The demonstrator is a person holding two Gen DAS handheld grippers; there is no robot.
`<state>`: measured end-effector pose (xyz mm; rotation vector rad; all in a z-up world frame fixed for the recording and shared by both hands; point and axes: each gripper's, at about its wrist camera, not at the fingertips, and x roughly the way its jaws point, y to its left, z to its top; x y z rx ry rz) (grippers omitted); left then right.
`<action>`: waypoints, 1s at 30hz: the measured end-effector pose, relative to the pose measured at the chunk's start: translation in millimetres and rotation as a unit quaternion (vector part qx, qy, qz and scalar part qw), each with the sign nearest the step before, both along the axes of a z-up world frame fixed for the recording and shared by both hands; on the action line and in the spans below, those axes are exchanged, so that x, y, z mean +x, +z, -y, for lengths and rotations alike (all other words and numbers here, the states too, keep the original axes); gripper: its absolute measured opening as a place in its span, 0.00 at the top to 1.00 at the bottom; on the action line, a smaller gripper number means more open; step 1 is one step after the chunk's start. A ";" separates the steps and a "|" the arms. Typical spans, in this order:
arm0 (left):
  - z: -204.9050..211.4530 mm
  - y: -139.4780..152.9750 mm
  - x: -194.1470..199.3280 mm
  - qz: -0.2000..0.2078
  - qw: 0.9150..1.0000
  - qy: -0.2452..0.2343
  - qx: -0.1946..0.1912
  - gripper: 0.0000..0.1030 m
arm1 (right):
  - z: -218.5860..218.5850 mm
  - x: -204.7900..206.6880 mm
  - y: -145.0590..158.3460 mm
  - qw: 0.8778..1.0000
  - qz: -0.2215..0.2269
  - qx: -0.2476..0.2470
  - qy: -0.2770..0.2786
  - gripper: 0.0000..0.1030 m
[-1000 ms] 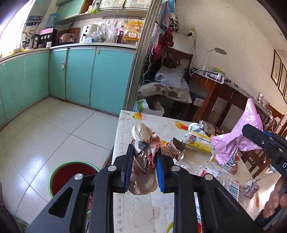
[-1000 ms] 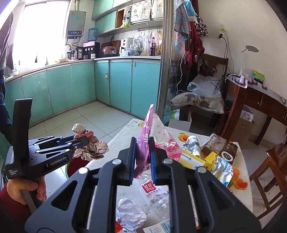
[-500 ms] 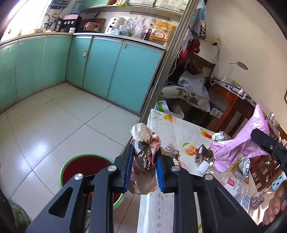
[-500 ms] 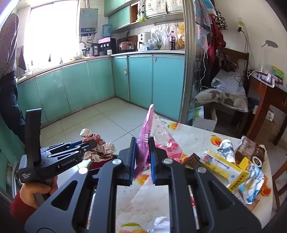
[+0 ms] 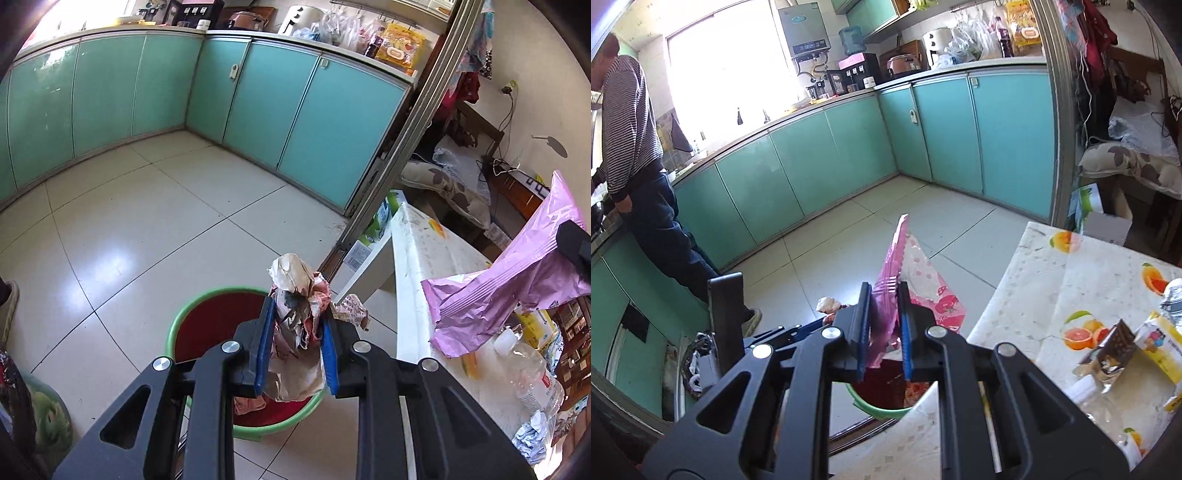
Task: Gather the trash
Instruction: 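Carry both items over the red bucket and open both grippers, then move both tools back toward the table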
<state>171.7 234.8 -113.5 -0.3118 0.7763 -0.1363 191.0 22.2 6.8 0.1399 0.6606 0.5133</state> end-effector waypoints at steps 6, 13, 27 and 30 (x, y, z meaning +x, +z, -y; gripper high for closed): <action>-7.7 -17.2 15.3 -0.020 1.000 0.011 0.004 0.79 | -6.6 33.3 -18.5 0.998 -0.044 0.048 0.009 0.86; -10.4 -30.7 28.5 -0.039 0.999 0.018 0.006 0.79 | -18.5 50.6 -37.9 0.996 -0.069 0.047 0.018 0.86; -12.8 -29.5 38.0 -0.029 0.998 0.045 0.011 0.16 | -17.4 56.0 -41.8 0.998 -0.054 0.015 -0.007 0.37; -10.5 -28.8 39.3 -0.031 0.998 0.044 0.011 0.16 | -17.5 55.6 -39.2 0.998 -0.056 0.017 0.003 0.37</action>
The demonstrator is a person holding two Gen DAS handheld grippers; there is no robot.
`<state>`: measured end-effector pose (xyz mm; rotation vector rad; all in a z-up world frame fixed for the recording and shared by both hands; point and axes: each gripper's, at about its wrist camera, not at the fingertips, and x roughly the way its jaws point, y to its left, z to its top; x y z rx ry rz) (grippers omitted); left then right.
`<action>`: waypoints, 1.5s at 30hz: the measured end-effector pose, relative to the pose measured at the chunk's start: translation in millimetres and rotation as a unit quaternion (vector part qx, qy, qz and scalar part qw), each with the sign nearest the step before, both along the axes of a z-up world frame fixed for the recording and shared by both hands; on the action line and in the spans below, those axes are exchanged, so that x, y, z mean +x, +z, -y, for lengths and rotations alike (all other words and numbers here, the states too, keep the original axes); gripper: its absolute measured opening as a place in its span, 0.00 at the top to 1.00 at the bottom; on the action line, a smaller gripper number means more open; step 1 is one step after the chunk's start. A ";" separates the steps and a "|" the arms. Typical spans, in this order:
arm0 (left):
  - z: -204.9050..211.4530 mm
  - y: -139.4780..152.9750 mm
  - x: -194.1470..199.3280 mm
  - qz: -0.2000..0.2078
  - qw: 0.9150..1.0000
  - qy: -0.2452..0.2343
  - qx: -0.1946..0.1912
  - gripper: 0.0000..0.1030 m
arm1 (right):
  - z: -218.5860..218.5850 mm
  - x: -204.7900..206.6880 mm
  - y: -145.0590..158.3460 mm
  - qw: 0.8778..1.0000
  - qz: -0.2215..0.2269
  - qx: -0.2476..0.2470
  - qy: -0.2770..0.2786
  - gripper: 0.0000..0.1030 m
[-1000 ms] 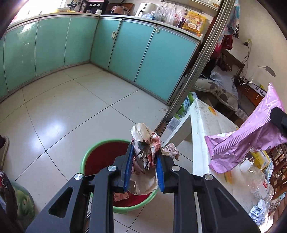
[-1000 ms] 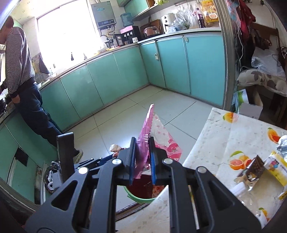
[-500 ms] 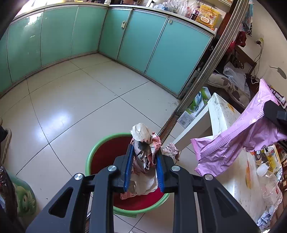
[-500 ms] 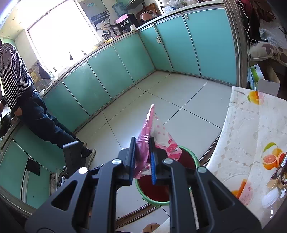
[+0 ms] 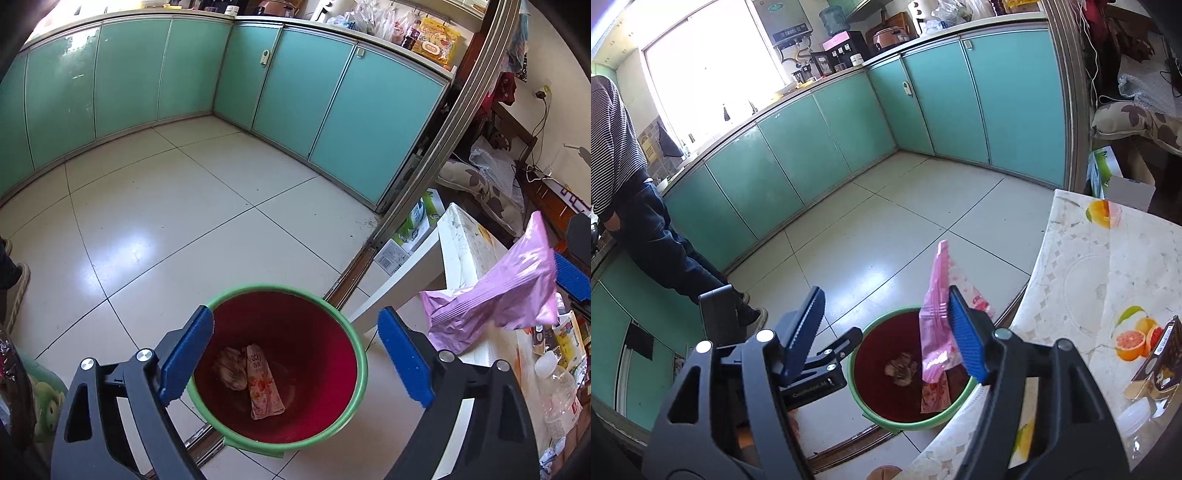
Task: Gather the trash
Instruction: 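Move both tools back toward the table, then grasp the clear water bottle with the right gripper while the left gripper grasps crumpled foil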
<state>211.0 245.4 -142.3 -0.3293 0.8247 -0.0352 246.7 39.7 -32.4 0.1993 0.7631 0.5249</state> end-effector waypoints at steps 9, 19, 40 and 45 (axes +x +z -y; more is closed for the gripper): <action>-8.3 -3.0 -1.6 -0.005 1.000 0.011 -0.014 0.16 | 1.0 -0.7 5.0 1.000 -0.005 0.007 0.009 0.37; 16.1 13.9 -6.2 0.014 1.000 -0.011 -0.002 0.16 | 28.4 -47.3 32.5 1.000 0.021 -0.004 0.000 0.31; 168.9 90.1 -106.4 0.064 0.968 -0.241 0.002 0.13 | 174.2 -126.8 18.5 0.969 -0.078 -0.232 -0.031 0.26; 193.7 93.9 -122.0 0.078 0.960 -0.264 0.056 0.13 | 176.7 -109.6 -26.3 0.951 -0.179 -0.253 0.024 0.26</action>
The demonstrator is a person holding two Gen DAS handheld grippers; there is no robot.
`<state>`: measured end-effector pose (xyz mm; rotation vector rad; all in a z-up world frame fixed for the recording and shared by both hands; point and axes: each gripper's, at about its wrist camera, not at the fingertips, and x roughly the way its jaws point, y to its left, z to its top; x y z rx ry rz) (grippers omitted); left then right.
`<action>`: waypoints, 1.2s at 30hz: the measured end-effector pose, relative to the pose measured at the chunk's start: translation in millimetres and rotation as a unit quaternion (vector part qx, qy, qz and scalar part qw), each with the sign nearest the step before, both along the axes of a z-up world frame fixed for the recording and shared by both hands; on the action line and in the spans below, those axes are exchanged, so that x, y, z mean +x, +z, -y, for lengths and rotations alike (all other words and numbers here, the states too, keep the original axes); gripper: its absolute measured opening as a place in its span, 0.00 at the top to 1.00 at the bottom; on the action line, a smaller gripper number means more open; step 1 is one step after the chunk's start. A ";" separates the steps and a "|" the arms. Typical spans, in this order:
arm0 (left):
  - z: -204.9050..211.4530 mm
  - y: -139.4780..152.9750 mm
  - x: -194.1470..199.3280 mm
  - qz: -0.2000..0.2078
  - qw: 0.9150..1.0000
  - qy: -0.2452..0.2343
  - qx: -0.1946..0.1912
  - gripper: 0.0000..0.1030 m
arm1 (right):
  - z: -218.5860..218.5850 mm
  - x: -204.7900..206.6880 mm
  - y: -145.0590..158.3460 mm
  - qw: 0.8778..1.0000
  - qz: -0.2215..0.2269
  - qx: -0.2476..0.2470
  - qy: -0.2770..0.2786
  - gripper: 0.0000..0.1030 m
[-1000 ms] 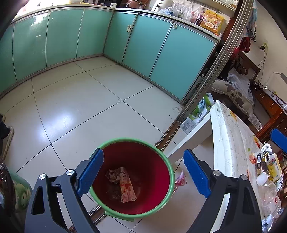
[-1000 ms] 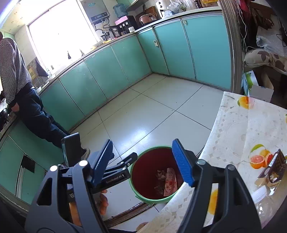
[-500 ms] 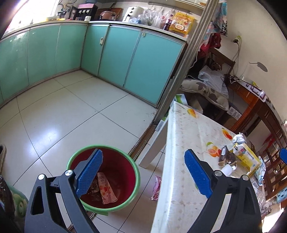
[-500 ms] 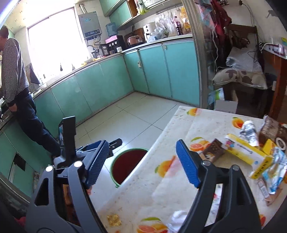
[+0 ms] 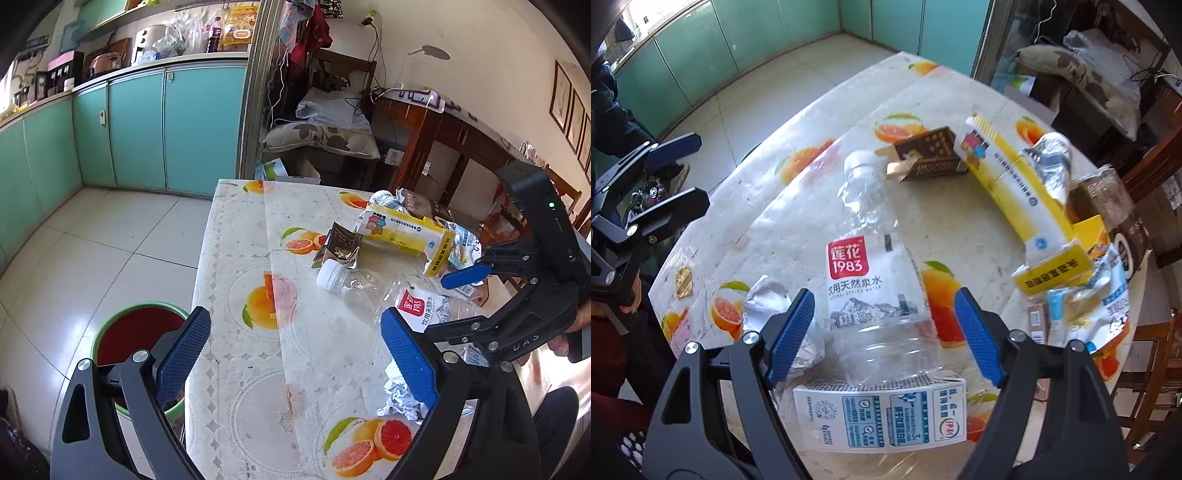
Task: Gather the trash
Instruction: 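Grasp the clear water bottle with the right gripper while the left gripper grasps crumpled foil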
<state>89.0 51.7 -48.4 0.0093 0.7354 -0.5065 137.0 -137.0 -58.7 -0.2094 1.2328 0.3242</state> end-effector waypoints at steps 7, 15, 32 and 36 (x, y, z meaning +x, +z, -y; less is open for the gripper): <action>-13.0 -9.8 9.7 -0.027 0.999 0.013 -0.014 0.13 | -7.2 6.3 -30.7 0.999 -0.042 0.021 0.002 0.44; -14.8 -9.7 1.8 -0.018 1.000 0.004 -0.014 0.13 | 8.1 -19.2 17.7 0.989 0.051 0.130 -0.047 0.45; 71.9 -45.7 -37.3 -0.080 0.985 -0.156 0.002 0.46 | 50.0 -68.0 40.8 0.961 0.131 0.196 -0.143 0.45; 62.8 -36.8 -39.4 -0.062 0.987 -0.149 -0.012 0.58 | 45.8 -60.7 24.3 0.976 0.089 0.153 -0.126 0.45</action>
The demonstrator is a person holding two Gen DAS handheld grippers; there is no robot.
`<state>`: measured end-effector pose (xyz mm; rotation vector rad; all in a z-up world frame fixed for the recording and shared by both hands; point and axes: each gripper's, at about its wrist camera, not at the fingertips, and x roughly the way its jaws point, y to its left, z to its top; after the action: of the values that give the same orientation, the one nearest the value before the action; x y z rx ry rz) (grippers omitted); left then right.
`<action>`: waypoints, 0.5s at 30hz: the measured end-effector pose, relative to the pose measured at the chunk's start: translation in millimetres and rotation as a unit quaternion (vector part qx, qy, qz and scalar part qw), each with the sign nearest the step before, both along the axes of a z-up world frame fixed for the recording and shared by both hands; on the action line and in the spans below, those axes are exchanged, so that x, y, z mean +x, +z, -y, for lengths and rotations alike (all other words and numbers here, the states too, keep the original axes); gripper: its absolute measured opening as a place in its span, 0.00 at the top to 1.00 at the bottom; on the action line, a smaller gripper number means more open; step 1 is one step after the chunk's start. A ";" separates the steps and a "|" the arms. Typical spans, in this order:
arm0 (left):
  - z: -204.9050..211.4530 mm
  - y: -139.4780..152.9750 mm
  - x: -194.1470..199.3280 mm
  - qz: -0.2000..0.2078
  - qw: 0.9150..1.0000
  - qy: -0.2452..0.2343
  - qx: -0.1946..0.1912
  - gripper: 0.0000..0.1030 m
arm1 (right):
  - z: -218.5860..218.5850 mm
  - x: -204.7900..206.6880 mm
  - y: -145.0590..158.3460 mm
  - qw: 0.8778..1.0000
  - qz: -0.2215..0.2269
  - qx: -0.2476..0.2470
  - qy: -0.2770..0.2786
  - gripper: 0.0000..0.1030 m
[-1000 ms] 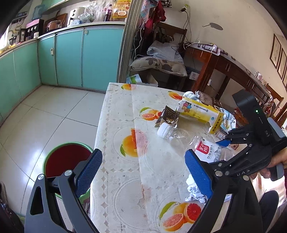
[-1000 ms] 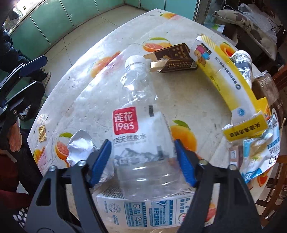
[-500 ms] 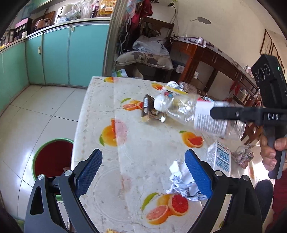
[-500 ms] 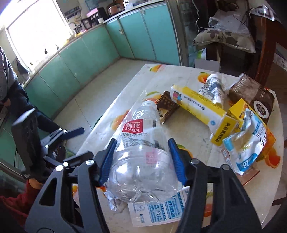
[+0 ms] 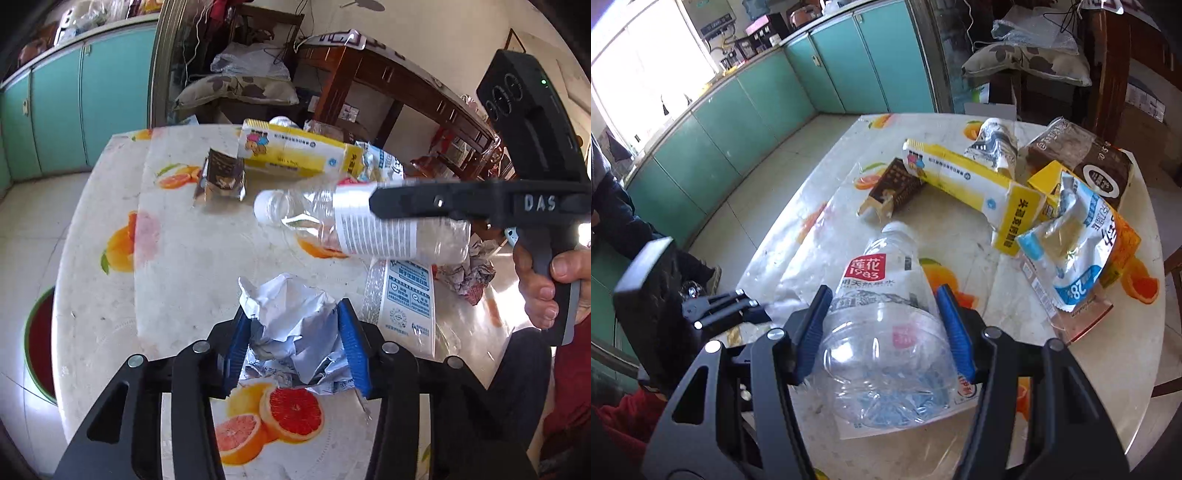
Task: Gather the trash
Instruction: 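Grasp the clear water bottle with the right gripper while the left gripper grasps crumpled foil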
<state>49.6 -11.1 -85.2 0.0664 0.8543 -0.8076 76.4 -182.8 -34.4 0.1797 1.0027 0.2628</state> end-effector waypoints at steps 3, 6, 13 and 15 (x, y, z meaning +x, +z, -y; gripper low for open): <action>-7.4 12.5 -2.0 0.010 1.000 0.003 -0.022 0.58 | -4.9 8.7 -8.4 0.998 -0.041 -0.038 0.023 0.38; -11.4 20.7 -2.0 0.025 0.999 0.012 -0.027 0.58 | -18.7 20.9 -8.1 0.992 -0.075 -0.087 0.056 0.22; -20.5 24.3 16.4 0.017 0.999 0.039 -0.033 0.57 | -48.9 51.1 -28.5 0.969 -0.178 -0.126 0.116 0.10; -25.6 25.6 21.1 0.016 0.998 0.049 -0.038 0.57 | -55.1 57.1 -39.5 0.965 -0.201 -0.118 0.120 0.10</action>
<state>70.7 14.6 -59.6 -0.0292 0.7903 -0.7439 133.5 -127.7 -73.9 -0.1140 1.4526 0.3320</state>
